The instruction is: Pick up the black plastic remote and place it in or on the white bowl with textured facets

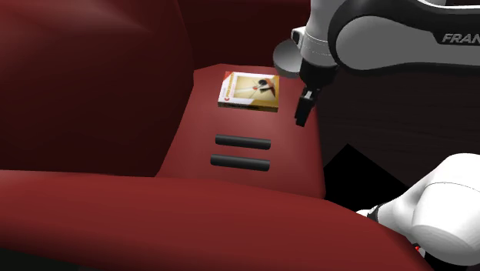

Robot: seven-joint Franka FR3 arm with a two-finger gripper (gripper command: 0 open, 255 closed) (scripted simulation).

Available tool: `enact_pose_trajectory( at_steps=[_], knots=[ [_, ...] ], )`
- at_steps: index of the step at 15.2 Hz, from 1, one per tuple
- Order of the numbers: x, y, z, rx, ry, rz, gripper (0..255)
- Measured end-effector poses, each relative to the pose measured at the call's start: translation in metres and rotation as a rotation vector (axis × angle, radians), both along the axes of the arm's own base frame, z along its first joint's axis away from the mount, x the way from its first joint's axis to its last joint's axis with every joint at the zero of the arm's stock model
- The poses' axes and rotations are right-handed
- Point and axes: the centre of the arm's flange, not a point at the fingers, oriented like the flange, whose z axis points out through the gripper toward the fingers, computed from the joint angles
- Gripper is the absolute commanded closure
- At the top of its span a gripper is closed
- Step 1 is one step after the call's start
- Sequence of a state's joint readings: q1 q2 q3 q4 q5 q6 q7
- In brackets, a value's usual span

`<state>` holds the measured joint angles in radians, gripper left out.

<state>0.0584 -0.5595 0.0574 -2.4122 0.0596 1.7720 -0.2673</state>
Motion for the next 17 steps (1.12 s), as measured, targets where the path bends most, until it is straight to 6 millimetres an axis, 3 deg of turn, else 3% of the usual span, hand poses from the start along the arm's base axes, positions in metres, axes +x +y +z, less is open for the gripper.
enact_pose_trajectory(
  at_steps=[7,14,17],
  knots=[
    [0.053,0.026,-0.066,0.026,-0.016,0.125,0],
    [0.103,0.064,-0.129,0.052,-0.033,0.250,0],
    [0.115,0.075,-0.152,0.059,-0.037,0.280,0]
  ],
)
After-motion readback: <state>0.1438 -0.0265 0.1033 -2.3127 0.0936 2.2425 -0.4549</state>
